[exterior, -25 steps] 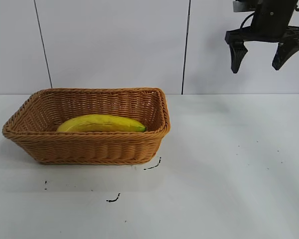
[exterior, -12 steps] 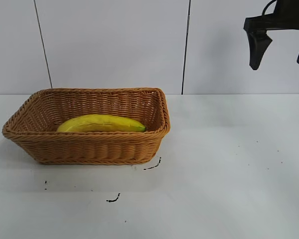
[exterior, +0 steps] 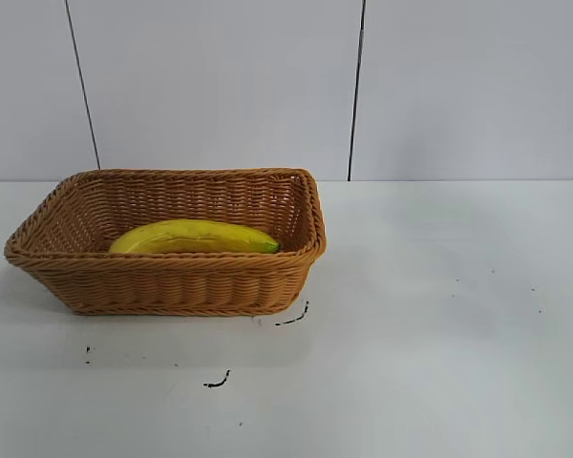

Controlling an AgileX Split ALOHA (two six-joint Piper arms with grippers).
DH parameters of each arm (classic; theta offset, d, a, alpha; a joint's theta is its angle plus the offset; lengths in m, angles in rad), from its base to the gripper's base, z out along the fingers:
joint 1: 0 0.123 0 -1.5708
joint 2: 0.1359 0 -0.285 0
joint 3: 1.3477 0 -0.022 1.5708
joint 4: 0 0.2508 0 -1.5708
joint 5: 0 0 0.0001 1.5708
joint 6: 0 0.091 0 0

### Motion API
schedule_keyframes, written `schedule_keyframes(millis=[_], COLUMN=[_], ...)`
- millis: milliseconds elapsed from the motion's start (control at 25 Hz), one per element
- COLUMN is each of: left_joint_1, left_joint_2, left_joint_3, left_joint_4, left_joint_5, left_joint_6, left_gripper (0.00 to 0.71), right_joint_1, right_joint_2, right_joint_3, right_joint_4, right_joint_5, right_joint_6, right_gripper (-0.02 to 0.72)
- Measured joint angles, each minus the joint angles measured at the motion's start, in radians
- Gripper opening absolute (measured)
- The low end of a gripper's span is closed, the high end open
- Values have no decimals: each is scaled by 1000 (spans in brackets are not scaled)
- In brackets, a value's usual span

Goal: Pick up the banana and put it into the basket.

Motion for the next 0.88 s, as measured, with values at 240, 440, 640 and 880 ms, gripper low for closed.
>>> schedule_keyframes(millis=[240, 440, 640, 880], left_joint_1=[0, 0, 0, 0], left_joint_2=[0, 0, 0, 0], left_joint_3=[0, 0, 0, 0], left_joint_4=[0, 0, 0, 0], left_joint_5=[0, 0, 0, 0], left_joint_6=[0, 0, 0, 0], left_gripper=[695, 695, 695, 695], right_joint_1=[0, 0, 0, 0], right_joint_2=[-364, -639, -790, -821], right_joint_3=[253, 326, 329, 331], right_joint_4=[-8, 0, 1, 1], right_joint_5=[-74, -121, -131, -132], right_joint_6=[-25, -25, -25, -25], right_gripper=[689, 689, 689, 689])
